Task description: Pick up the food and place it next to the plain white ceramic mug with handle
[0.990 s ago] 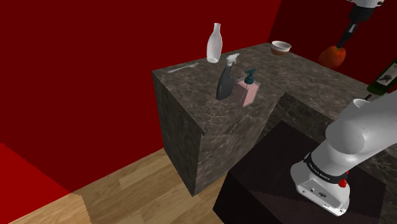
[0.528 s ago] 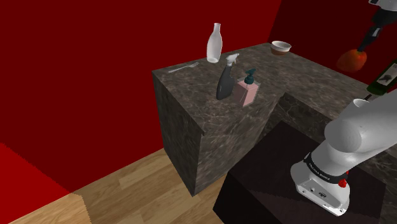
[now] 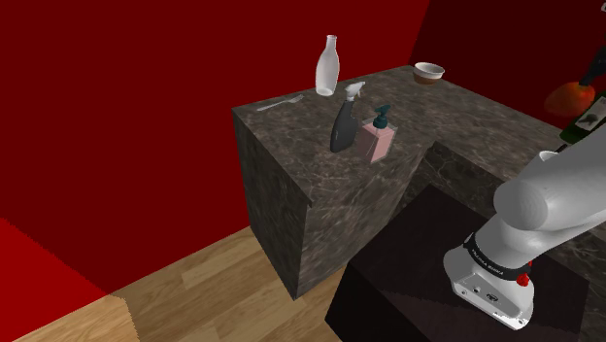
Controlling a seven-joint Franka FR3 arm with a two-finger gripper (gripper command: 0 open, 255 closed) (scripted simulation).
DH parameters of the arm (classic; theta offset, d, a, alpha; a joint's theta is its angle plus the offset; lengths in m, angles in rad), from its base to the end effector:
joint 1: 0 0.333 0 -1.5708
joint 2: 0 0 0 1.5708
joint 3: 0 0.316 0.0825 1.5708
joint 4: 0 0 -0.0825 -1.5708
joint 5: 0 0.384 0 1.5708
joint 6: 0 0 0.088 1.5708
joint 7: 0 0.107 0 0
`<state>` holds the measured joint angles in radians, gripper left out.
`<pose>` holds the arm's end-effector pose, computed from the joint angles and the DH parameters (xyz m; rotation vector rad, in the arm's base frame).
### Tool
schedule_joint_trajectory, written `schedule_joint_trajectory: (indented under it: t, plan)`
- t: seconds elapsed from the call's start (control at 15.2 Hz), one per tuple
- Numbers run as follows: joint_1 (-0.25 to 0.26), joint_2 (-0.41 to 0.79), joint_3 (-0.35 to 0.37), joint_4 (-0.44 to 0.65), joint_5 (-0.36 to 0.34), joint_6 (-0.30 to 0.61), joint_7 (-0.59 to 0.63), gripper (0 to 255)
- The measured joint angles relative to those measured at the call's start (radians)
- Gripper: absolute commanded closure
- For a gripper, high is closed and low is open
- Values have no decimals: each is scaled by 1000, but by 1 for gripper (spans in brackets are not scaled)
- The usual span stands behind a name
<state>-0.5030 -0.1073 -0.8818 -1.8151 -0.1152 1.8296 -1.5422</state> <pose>0.0749 -0.5455 0.5675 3.0424 0.2771 -0.0314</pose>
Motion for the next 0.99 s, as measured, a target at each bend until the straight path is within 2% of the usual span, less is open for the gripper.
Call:
schedule_joint_trajectory:
  t: [0.99]
  plan:
    - [-9,21,-21,-188,11,203,-14,255]
